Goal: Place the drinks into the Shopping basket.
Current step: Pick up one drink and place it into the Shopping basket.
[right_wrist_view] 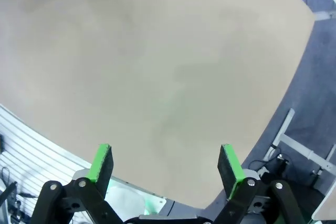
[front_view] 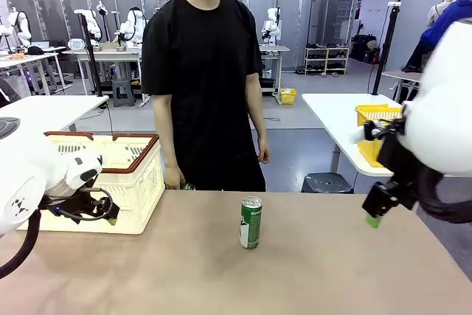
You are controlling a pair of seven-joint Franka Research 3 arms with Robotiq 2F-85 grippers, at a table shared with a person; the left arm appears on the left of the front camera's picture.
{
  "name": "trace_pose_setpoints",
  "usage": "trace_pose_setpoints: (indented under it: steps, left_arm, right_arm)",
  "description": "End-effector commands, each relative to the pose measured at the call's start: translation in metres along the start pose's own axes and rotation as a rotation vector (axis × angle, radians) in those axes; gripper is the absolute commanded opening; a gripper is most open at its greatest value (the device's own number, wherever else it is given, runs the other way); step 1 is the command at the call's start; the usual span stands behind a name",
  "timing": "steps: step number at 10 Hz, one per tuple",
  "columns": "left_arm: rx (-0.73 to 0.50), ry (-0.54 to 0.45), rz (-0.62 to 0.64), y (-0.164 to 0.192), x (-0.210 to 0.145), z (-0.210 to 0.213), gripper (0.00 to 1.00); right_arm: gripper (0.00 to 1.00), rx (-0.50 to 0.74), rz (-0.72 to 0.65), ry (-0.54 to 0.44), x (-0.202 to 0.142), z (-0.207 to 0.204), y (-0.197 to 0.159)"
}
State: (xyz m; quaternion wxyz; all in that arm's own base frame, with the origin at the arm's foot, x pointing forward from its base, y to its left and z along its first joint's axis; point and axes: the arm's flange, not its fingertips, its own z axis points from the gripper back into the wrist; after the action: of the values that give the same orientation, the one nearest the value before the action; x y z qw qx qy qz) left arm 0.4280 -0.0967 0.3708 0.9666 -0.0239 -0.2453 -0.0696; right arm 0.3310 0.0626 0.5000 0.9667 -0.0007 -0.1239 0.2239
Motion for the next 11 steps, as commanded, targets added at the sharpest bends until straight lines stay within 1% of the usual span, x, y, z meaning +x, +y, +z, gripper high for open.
trace_pose_setpoints:
  steps: [1, 3, 4, 5, 6, 8, 9, 10, 11]
  left_arm:
    - [-0.002, -0.011, 0.001, -0.001, 0.000, -0.001, 1.00]
    - [-0.002, -0.011, 0.001, -0.001, 0.000, -0.001, 1.00]
    - [-0.002, -0.011, 0.001, -0.001, 0.000, -0.001, 1.00]
    - [0.000, 0.000, 0.000, 0.000, 0.000, 0.000, 1.00]
    - [-0.082, 0.011, -0.005, -0.013, -0.003, 0.007, 1.00]
    - [-0.102, 0.050, -0.030, -0.051, -0.011, 0.035, 1.00]
    - [-0.062, 0.102, -0.056, -0.068, -0.015, 0.049, 1.00]
    - [-0.031, 0.096, -0.084, -0.086, -0.018, 0.061, 1.00]
    - [-0.107, 0.069, -0.092, -0.098, -0.019, 0.074, 1.00]
  right_arm:
    - [1.00, 0.050, 0.015, -0.024, -0.010, -0.017, -0.010]
    - [1.00, 0.057, 0.004, -0.016, -0.011, -0.025, -0.014]
    - [1.00, 0.028, -0.010, -0.004, -0.002, -0.003, -0.017]
    - [1.00, 0.028, -0.010, -0.004, -0.002, -0.003, -0.017]
    - [1.00, 0.028, -0.010, -0.004, -0.002, -0.003, -0.017]
    - [1.00, 0.028, -0.010, -0.004, -0.002, -0.003, -0.017]
    - [1.00, 0.028, -0.010, -0.004, -0.002, -0.003, -0.017]
    - [1.00, 0.028, -0.010, -0.004, -0.002, -0.003, -0.017]
    - [1.00, 0.028, -0.010, -0.004, -0.002, -0.003, -0.017]
